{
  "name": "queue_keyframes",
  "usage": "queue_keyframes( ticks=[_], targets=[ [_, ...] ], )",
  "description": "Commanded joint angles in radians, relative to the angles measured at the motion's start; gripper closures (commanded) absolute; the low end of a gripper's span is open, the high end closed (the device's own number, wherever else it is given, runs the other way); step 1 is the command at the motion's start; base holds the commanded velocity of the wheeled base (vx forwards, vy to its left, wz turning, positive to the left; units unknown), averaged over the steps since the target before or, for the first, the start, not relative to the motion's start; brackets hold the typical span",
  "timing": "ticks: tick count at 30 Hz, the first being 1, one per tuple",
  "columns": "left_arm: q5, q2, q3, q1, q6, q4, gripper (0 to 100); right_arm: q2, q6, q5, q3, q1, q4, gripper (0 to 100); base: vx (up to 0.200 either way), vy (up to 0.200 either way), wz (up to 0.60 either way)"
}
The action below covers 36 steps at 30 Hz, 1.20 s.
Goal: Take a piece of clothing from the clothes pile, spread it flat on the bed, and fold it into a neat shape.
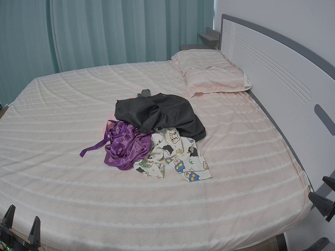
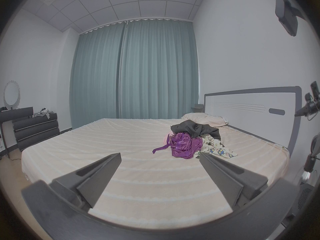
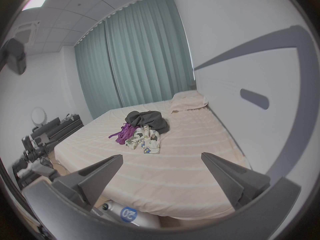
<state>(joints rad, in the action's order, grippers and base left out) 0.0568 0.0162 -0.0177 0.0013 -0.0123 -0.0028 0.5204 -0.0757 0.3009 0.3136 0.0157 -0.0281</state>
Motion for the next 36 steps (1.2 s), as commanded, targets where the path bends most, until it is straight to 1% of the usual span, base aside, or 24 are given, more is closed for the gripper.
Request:
queue_keyframes(
  ticks=[1, 2, 3, 6, 7, 8, 9, 12, 15, 17, 20, 23, 25, 26, 28, 31, 33, 34, 35, 36],
  targets=[
    [-0.003, -0.016, 0.018, 0.0, 0.0, 0.0, 0, 0.451, -0.09, 0.067, 0.113, 0.053, 0.114, 0, 0.0, 0.0, 0.0],
    [-0.003, -0.016, 0.018, 0.0, 0.0, 0.0, 0, 0.483, -0.099, 0.066, 0.117, 0.064, 0.132, 0, 0.0, 0.0, 0.0],
    [-0.003, -0.016, 0.018, 0.0, 0.0, 0.0, 0, 0.563, -0.125, 0.063, 0.125, 0.082, 0.183, 0, 0.0, 0.0, 0.0],
    [-0.003, -0.016, 0.018, 0.0, -0.001, 0.0, 0, 0.722, -0.17, 0.061, 0.139, 0.107, 0.301, 0, 0.0, 0.0, 0.0],
    [-0.003, -0.016, 0.018, 0.0, -0.001, 0.0, 0, 0.73, -0.173, 0.06, 0.14, 0.11, 0.307, 0, 0.0, 0.0, 0.0],
    [-0.003, -0.016, 0.018, 0.0, -0.003, 0.0, 0, 0.794, -0.187, 0.055, 0.147, 0.125, 0.356, 0, 0.0, 0.0, 0.0],
    [-0.003, -0.016, 0.018, 0.0, -0.005, 0.0, 0, 0.879, -0.21, 0.044, 0.159, 0.148, 0.416, 0, 0.0, 0.0, 0.0],
    [-0.003, -0.016, 0.018, 0.0, -0.005, 0.0, 0, 1.009, -0.263, 0.0, 0.186, 0.196, 0.513, 0, 0.0, 0.0, 0.0],
    [-0.003, -0.016, 0.018, 0.0, -0.005, 0.0, 0, 1.124, -0.337, -0.049, 0.225, 0.24, 0.594, 0, 0.0, 0.0, 0.0],
    [-0.003, -0.016, 0.018, 0.0, -0.005, 0.0, 0, 1.19, -0.378, -0.06, 0.254, 0.268, 0.637, 0, 0.0, 0.0, 0.0],
    [-0.003, -0.016, 0.018, 0.0, -0.005, 0.0, 0, 1.257, -0.401, -0.066, 0.288, 0.293, 0.662, 0, 0.0, 0.0, 0.0],
    [-0.003, -0.016, 0.018, 0.0, -0.005, 0.0, 0, 1.365, -0.411, -0.097, 0.358, 0.325, 0.671, 0, 0.0, 0.0, 0.0],
    [-0.003, -0.016, 0.018, 0.0, -0.005, 0.0, 0, 1.388, -0.414, -0.098, 0.374, 0.329, 0.671, 0, 0.0, 0.0, 0.0],
    [-0.003, -0.016, 0.018, 0.0, -0.005, 0.0, 0, 1.437, -0.424, -0.1, 0.41, 0.343, 0.672, 0, 0.0, 0.0, 0.0],
    [-0.003, -0.016, 0.018, 0.0, -0.005, 0.0, 0, 1.463, -0.435, -0.1, 0.433, 0.352, 0.672, 0, 0.0, 0.0, 0.0],
    [-0.003, -0.016, 0.018, 0.0, -0.006, 0.0, 0, 1.554, -0.467, -0.114, 0.513, 0.383, 0.672, 0, 0.0, 0.0, 0.0],
    [-0.003, -0.016, 0.018, 0.0, -0.006, 0.0, 0, 1.592, -0.469, -0.131, 0.542, 0.391, 0.672, 0, 0.0, 0.0, 0.0],
    [-0.003, -0.016, 0.018, 0.0, -0.006, 0.0, 0, 1.639, -0.467, -0.154, 0.575, 0.4, 0.672, 0, 0.0, 0.0, 0.0],
    [-0.003, -0.016, 0.018, 0.0, -0.006, 0.0, 0, 1.639, -0.467, -0.154, 0.575, 0.4, 0.672, 0, 0.0, 0.0, 0.0],
    [-0.003, -0.016, 0.018, 0.0, -0.009, 0.0, 0, 1.687, -0.467, -0.181, 0.608, 0.409, 0.672, 0, 0.0, 0.0, 0.0]
  ],
)
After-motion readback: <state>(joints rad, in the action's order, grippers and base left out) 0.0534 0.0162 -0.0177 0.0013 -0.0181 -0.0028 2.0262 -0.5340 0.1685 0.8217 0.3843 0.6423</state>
